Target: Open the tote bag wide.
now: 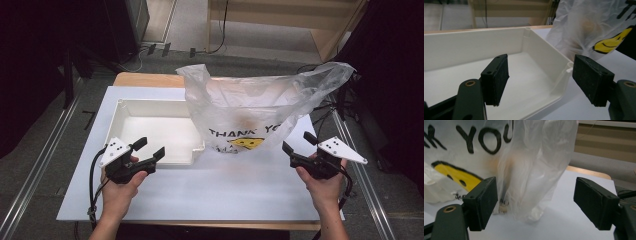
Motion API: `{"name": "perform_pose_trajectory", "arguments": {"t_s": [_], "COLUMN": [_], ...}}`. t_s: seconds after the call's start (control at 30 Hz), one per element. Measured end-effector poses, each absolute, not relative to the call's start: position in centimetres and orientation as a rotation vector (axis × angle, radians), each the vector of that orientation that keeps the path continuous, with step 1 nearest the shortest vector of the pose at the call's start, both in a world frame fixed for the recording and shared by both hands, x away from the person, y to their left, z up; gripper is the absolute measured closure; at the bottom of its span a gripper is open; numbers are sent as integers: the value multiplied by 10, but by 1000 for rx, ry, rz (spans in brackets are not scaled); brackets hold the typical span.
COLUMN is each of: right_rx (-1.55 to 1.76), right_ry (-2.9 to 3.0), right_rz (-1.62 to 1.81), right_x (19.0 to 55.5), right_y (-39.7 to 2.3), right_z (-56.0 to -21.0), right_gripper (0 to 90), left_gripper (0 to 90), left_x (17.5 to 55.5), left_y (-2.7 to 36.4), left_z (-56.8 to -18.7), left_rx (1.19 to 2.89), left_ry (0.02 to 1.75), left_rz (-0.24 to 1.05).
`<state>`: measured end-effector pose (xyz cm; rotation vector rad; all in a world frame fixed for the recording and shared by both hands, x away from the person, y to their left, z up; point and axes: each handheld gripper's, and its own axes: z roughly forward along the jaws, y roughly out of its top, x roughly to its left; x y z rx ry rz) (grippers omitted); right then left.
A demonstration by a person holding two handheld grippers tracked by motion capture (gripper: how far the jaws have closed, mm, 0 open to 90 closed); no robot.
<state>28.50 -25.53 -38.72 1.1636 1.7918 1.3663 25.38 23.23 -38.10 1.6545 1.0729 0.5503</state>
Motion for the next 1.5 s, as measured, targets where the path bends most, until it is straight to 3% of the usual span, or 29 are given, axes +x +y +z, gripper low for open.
{"name": "perform_pose_trajectory", "arguments": {"t_s": [0.5,0.7,0.73,0.77,0.8,0.87,0.93,0.97,1.0,1.1,1.13,1.17,1.2,1.23,1.33,1.5], "right_rx": [1210,1163,1163,1160,1160,1169,1179,1167,1167,1157,1159,1172,1167,1167,1113,1087], "right_ry": [1793,1824,1820,1815,1815,1804,1798,1815,1815,1823,1819,1796,1792,1792,1778,1738], "right_rz": [1415,1444,1434,1429,1429,1416,1408,1402,1402,1392,1397,1418,1439,1439,1438,1468], "right_x": [307,309,309,310,310,310,311,312,312,311,311,308,307,307,301,299], "right_y": [-256,-253,-252,-251,-251,-249,-248,-245,-245,-242,-242,-241,-241,-241,-236,-233], "right_z": [-383,-384,-384,-384,-384,-384,-384,-385,-385,-387,-388,-388,-387,-387,-380,-362], "right_gripper": [276,622,685,808,808,900,900,900,900,900,900,711,592,592,336,182], "left_gripper": [247,278,296,340,340,411,519,669,669,900,900,900,900,900,900,900], "left_x": [275,283,285,286,289,293,296,298,299,304,305,305,306,306,305,305], "left_y": [175,161,159,157,155,151,146,145,144,145,146,146,146,146,145,145], "left_z": [-364,-361,-361,-360,-359,-356,-353,-353,-353,-356,-358,-359,-360,-361,-364,-368], "left_rx": [1718,1725,1724,1724,1722,1717,1722,1716,1716,1731,1737,1746,1754,1762,1775,1776], "left_ry": [937,919,914,907,894,879,878,891,899,921,918,918,913,906,897,892], "left_rz": [487,459,451,443,436,424,433,440,434,414,400,392,385,385,388,374]}}
